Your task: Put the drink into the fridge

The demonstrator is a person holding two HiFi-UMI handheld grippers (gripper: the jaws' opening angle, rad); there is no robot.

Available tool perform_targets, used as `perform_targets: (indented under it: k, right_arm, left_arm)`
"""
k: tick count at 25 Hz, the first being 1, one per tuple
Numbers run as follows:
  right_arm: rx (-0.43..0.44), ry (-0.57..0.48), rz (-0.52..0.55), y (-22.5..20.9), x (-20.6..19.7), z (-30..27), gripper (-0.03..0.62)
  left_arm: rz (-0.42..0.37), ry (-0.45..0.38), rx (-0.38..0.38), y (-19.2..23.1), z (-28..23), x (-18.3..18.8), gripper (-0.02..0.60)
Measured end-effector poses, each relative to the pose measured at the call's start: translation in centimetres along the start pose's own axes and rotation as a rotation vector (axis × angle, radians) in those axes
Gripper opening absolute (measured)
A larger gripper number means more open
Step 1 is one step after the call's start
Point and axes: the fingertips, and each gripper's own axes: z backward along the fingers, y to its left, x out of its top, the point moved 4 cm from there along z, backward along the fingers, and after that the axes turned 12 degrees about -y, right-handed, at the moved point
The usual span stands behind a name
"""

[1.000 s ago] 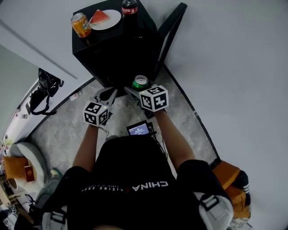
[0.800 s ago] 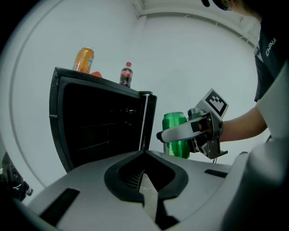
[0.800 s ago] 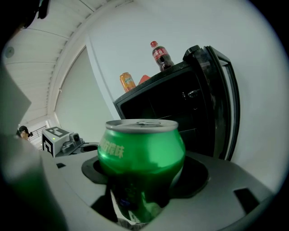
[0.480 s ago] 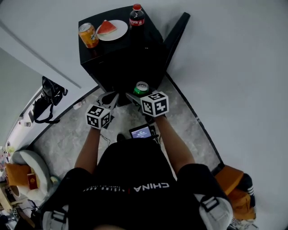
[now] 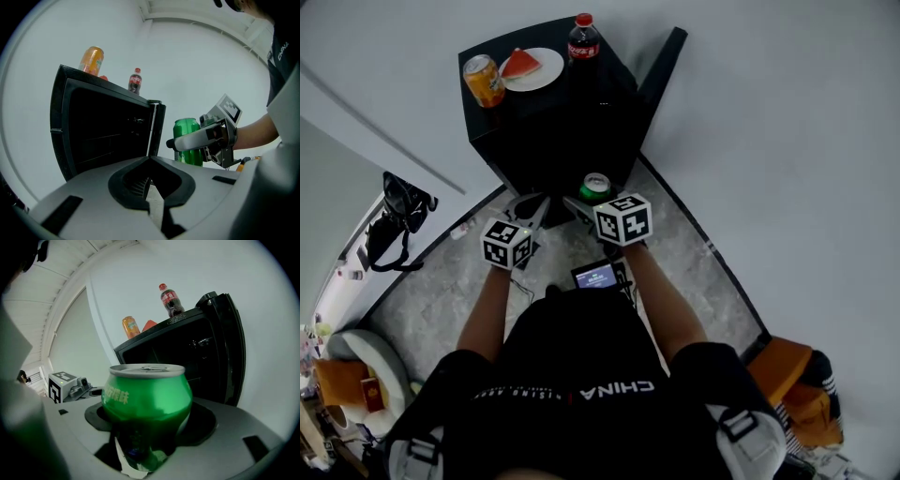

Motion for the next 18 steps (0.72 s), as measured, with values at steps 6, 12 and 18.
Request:
perform_targets:
  k: [6, 12, 18]
  right_arm:
    - [-0.007, -0.009, -0.001, -0.21, 0.41, 0.23, 0.348]
    - [-0.003, 0.007, -0.015, -0.21, -0.06, 0.54, 0.348]
    - [0.005, 0.018, -0.018, -0.93, -0.09, -0.01, 0.348]
  left_arm:
    - [-0.004, 0.003, -0.008, -0.11, -0.04, 0.23, 0.012]
    - [-0.008, 0.019, -0.009, -0.60, 0.18, -0.09, 0.012]
    - [-0.006, 0.028, -0.002, -0.10, -0.09, -0.32, 0.012]
